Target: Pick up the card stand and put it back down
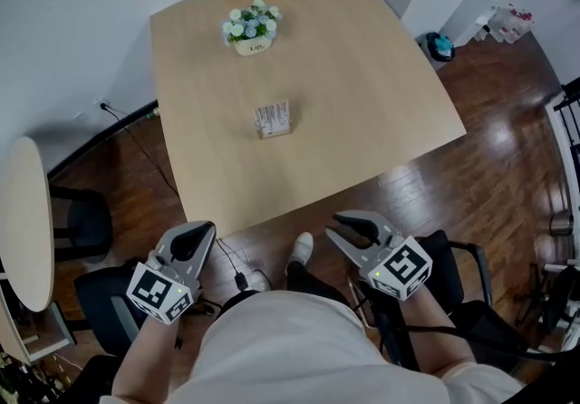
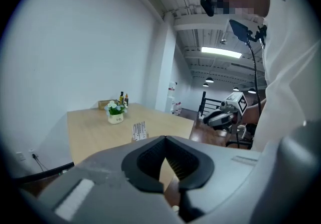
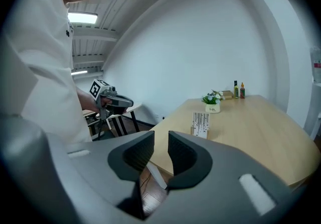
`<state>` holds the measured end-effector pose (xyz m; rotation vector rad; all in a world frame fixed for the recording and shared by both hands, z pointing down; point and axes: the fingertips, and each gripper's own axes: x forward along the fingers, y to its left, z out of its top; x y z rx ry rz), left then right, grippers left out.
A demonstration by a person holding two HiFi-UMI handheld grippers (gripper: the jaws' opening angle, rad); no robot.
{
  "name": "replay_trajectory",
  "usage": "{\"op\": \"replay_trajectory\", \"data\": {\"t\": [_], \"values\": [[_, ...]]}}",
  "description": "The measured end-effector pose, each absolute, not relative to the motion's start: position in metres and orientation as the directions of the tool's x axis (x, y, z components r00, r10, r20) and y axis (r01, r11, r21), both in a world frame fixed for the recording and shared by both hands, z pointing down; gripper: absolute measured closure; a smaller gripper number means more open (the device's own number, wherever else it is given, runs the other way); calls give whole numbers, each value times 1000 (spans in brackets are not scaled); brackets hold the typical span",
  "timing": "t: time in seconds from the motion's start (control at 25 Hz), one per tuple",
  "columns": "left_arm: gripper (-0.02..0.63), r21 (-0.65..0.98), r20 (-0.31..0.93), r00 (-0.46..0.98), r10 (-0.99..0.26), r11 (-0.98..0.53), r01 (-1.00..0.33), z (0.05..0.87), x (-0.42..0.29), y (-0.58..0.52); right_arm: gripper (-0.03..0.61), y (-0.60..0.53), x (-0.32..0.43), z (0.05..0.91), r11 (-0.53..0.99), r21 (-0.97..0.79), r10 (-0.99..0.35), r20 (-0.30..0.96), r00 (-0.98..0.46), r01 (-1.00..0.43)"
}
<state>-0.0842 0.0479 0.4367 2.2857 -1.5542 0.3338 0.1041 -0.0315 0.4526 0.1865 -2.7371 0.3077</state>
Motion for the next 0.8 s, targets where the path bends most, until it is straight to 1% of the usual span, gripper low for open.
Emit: {"op": "replay_trajectory", "data": {"t": [0.2,0.36,0.56,0.8], "values": [[611,191,319,408,-856,-363,-912,418,-76,91,487,2,91,436,970,-167,-101,376,-921,-175],[611,223,280,408,-869,-354,-908,409,-87,128,488,33,79,420,975,-132,-121,373,-920,-181],[611,193,260,404,-877,-362,-912,413,-96,162,488,70,73,415,976,-106,-135,381,-915,-188],[611,163,227,386,-894,-356,-920,402,-112,195,495,113,91,414,966,-84,-194,387,-901,-244]]}}
